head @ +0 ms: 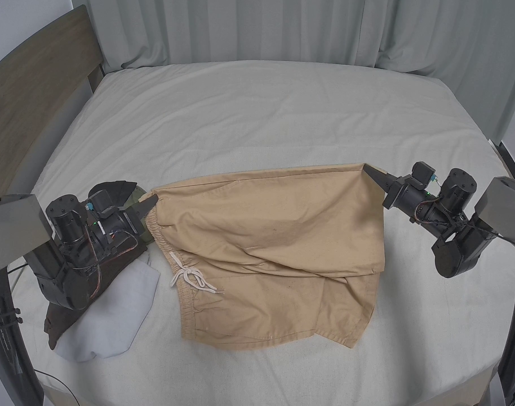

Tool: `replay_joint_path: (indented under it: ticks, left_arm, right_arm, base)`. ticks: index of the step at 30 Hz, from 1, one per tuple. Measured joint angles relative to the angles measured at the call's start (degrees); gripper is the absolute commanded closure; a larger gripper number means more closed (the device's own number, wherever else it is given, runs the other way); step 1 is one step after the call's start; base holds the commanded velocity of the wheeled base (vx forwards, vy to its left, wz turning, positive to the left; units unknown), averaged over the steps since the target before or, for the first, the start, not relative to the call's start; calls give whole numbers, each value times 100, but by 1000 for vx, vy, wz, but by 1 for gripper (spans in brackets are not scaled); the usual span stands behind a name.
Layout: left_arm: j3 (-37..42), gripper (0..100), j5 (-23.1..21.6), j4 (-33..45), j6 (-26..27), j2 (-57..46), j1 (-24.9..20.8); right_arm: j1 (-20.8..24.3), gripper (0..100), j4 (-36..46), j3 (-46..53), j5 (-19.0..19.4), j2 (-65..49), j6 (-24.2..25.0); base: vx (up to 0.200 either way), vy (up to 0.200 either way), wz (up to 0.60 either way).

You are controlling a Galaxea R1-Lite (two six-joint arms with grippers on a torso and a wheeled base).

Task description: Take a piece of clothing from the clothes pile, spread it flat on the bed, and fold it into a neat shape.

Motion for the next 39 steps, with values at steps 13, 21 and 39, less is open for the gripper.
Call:
replay_joint_path:
  ticks: [13, 21, 39]
  left_arm:
    - [-461, 100, 60, -5, -466, 330, -37]
    - [-780, 100, 352, -2, -739, 541, -54]
    - [-1064, 100, 427, -5, -1119, 811, -41]
  right_arm:
    - [-90, 100, 13, -1212, -90, 686, 269]
    - [-61, 100, 62, -1736, -110, 1007, 384]
    - [-55, 100, 820, -2945, -132, 1488, 424]
  base:
    - [0, 0, 0]
    - [0, 0, 0]
    - [0, 0, 0]
